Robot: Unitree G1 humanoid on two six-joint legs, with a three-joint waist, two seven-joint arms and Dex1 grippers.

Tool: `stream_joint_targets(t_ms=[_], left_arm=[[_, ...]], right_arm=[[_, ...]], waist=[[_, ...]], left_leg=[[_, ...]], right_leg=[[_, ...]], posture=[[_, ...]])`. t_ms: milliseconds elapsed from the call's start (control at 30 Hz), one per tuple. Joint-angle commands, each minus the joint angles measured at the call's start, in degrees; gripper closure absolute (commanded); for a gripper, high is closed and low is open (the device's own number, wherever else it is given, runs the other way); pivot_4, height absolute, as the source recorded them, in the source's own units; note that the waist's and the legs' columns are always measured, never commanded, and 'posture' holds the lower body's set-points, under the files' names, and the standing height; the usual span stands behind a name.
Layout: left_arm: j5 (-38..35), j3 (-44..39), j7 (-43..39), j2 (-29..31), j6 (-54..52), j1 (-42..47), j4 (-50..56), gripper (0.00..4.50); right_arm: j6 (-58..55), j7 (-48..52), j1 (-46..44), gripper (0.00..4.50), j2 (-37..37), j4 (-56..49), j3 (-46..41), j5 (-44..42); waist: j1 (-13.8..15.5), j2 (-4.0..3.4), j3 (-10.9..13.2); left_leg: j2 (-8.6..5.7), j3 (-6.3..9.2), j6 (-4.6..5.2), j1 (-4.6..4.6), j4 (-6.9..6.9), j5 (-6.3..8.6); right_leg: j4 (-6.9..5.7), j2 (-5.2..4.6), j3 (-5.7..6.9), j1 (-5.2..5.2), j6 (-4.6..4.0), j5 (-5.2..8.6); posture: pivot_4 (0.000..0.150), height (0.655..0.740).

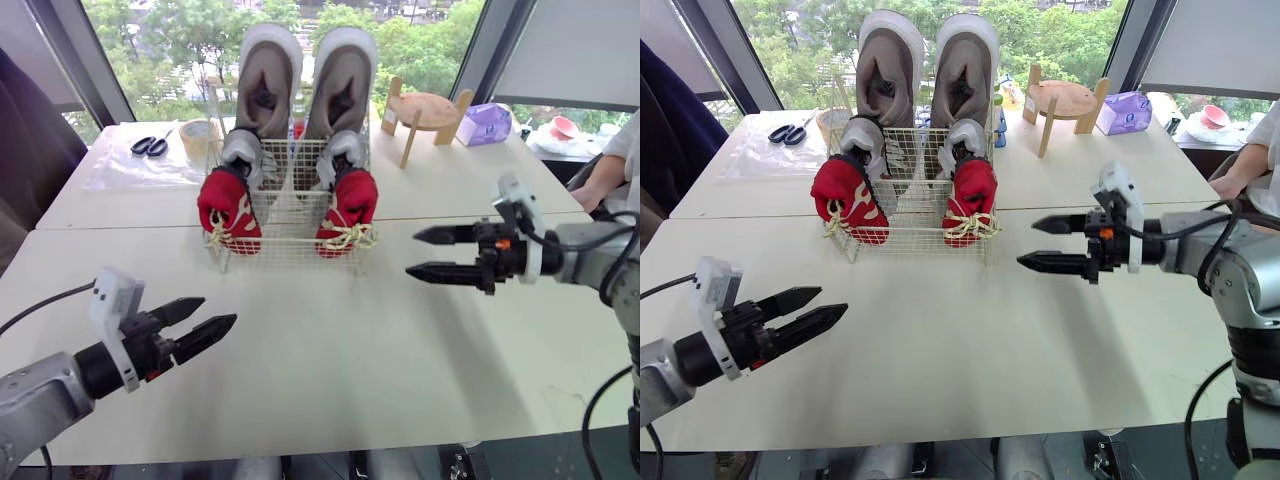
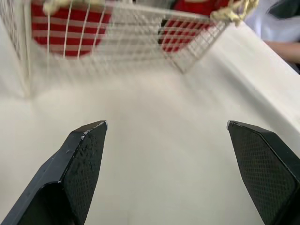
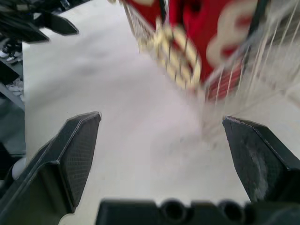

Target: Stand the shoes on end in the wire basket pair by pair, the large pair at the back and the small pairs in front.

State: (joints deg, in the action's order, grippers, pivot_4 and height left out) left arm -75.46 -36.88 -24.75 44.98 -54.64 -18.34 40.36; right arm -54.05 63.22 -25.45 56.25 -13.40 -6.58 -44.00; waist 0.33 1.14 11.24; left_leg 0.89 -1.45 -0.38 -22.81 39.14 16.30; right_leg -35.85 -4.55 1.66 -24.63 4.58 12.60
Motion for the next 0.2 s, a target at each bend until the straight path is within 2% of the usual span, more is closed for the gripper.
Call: stream_joint_targets(t_ms=[33,200], left_arm=[[2.53,-0.21,-4.17,0.73,1.53,-2.76,-1.36,0.29],[4.96,1.52,-7.24,0.74,2.29,-3.75,-3.35,0.29]], right_arm=[[1.82,-0.37,4.19,0.0,-0.12,-2.01,-0.77,0.98],[1.19,-2.16,5.91,0.0,-2.52,-4.8,-0.61,-0.3]], waist=[[0.12,-0.01,0.0],[0.22,-0.02,0.0]], left_leg=[[0.01,-0.01,0.0,0.01,0.0,0.0],[0.03,-0.05,-0.01,0.0,0.0,0.01]], right_leg=[[0.02,0.02,0.0,0.01,-0.01,0.0],[0.03,0.03,-0.02,-0.02,-0.01,0.0]], posture=[[0.15,0.74],[0.15,0.74]])
